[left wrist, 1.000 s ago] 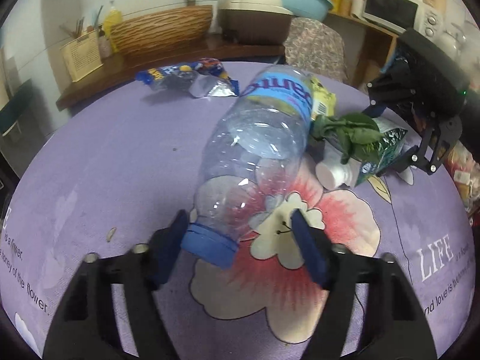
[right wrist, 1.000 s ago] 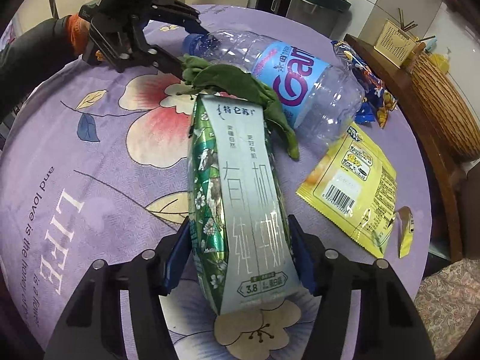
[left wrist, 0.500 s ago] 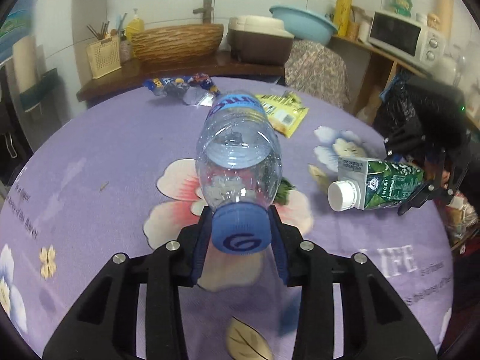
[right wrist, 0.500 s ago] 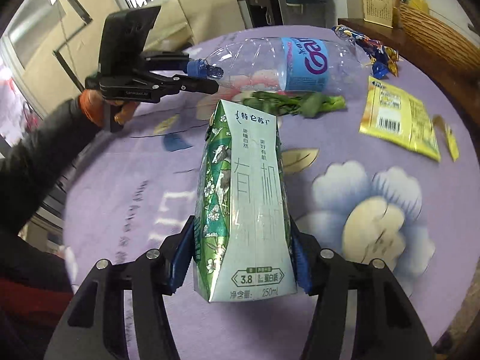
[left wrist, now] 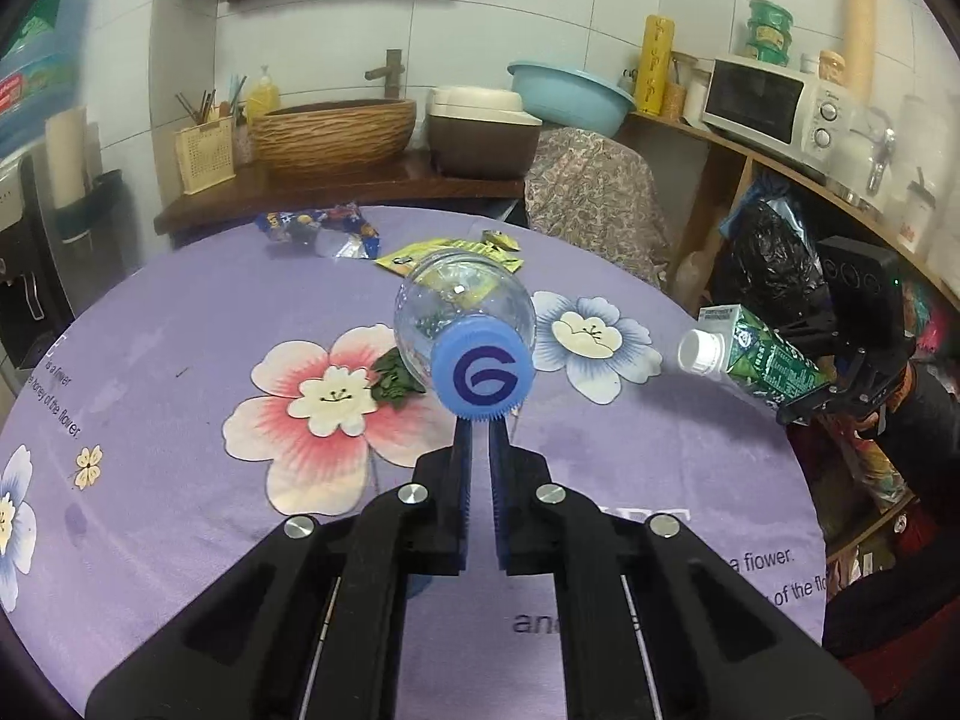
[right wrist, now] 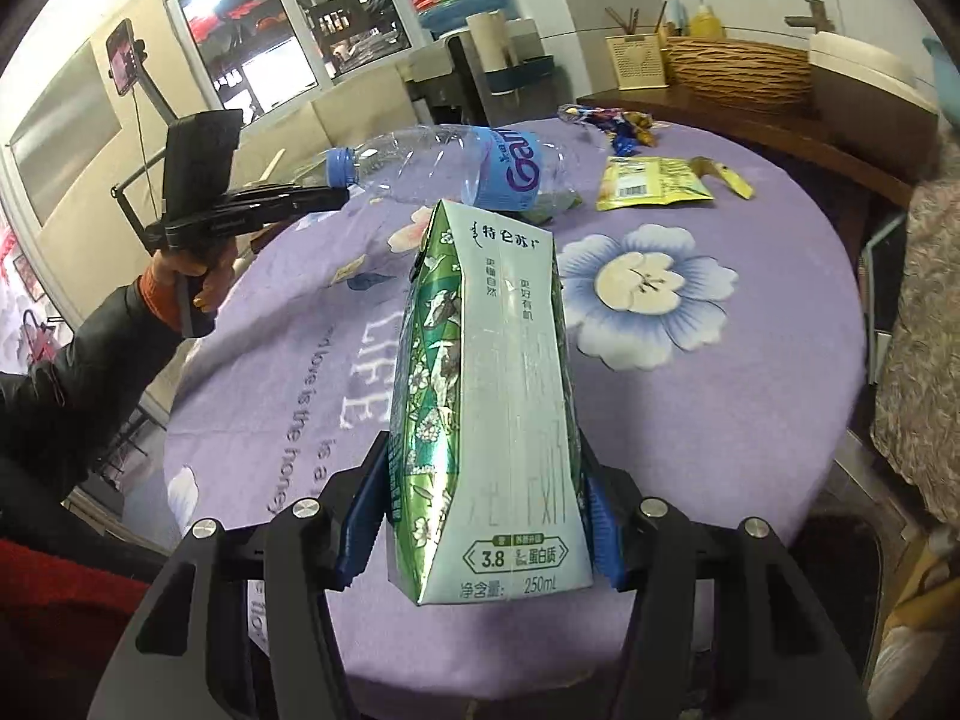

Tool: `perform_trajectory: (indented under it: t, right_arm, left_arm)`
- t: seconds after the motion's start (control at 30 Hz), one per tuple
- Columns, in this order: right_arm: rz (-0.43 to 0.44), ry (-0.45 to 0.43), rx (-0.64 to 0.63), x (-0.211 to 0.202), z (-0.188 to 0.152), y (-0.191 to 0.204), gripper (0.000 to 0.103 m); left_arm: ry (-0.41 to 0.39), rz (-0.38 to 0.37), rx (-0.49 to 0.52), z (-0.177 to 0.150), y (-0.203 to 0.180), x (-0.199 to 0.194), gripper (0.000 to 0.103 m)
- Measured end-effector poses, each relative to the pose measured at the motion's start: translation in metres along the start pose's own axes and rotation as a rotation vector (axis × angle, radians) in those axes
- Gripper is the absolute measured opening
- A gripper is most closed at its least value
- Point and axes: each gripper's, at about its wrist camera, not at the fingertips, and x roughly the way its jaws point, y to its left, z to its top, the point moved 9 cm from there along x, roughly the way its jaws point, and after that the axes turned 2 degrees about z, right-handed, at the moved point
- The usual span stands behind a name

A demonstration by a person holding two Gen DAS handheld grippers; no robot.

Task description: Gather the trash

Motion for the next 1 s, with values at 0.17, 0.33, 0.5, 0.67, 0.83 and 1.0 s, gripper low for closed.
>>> perform_trajectory:
  t: [0.17,0.33,0.5,0.67,0.83,1.0]
  right_arm:
    - [-0.004,0.009,0.013,0.003,-0.012,0.001,0.057]
    - [-0.016,-0.032,0.021,-0.007,-0.012,-0.001,0.057]
    - [-0.09,-0.048,0.06,-0.013,-0.01,-0.015,0.057]
    - [-0.208,-0.081,0.104,-0.04,-0.019,-0.032,0.057]
    - [-0.297,-0.11,0.146,-0.073,-0.036,-0.05,0.057]
    - [-0.354,-0.109,0.19,-0.091,-0.065,-0.064,0.057]
  left_arm:
    - [0.111,-0.083,0.084,-0.028,-0.038,0.002,0.016]
    - [0.093,-0.007,0.079,-0.031,-0.044,-0.013,0.087]
    - [0.091,0.135,-0.137,0.015,-0.034,0.003,0.096]
    - [0.176,0.145,-0.058,0.042,-0.094,0.068,0.096]
    - [0.347,0.207,0.028,0.04,-0.115,0.13,0.094]
    - [0.416,0.176,0.011,0.032,-0.117,0.154,0.073]
